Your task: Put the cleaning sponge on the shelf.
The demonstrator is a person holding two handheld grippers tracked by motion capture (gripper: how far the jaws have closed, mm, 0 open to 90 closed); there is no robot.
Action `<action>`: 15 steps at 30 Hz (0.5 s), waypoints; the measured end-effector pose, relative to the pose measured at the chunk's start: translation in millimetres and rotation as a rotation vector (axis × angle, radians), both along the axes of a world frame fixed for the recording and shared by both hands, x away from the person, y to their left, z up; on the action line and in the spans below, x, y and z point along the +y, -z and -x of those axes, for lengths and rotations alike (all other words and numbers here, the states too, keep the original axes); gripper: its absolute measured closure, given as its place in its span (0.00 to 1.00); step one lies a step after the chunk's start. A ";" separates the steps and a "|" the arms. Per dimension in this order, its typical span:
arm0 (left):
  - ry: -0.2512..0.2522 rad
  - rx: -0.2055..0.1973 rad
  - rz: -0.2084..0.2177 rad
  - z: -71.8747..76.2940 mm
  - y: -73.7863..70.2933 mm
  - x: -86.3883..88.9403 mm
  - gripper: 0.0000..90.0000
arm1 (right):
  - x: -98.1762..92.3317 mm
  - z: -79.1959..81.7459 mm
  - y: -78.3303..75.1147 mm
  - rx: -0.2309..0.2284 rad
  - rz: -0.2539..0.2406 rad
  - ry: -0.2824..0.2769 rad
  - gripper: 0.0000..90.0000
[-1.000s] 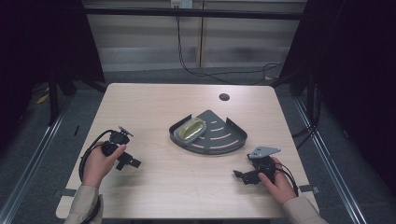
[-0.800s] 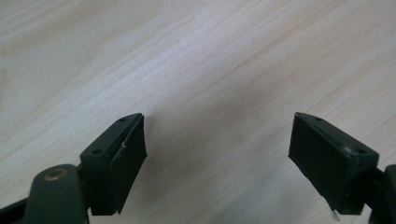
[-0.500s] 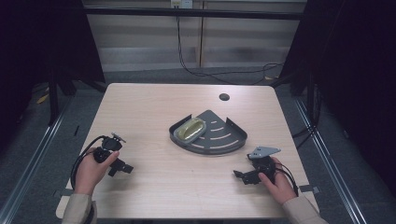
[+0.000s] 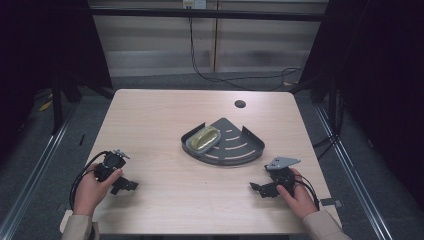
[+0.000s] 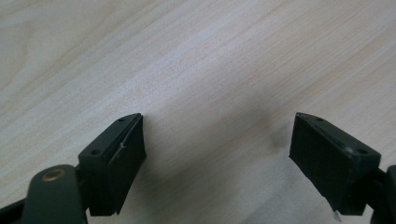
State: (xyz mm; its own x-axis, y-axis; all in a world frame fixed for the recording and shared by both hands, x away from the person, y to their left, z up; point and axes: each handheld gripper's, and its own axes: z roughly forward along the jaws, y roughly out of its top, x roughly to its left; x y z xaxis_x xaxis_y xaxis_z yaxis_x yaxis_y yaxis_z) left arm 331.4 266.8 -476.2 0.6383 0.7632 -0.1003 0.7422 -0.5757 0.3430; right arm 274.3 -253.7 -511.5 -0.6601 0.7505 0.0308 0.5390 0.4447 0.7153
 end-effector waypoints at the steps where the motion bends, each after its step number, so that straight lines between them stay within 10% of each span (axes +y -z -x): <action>1: 0.000 -0.005 0.008 0.5 0.6 0.4 0.19 | 0.0 0.0 0.0 0.000 0.000 0.000 0.11; 15: 0.028 -0.109 0.017 8.8 6.5 4.2 0.16 | 0.0 0.0 0.0 0.000 0.000 0.000 0.11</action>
State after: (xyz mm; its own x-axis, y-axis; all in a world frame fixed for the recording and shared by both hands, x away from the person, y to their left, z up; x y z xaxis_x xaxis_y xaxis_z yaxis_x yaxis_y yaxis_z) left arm 322.6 271.0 -482.7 0.6675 0.7434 -0.0424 0.6836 -0.5893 0.4306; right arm 274.3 -253.7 -511.5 -0.6603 0.7503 0.0308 0.5389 0.4448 0.7153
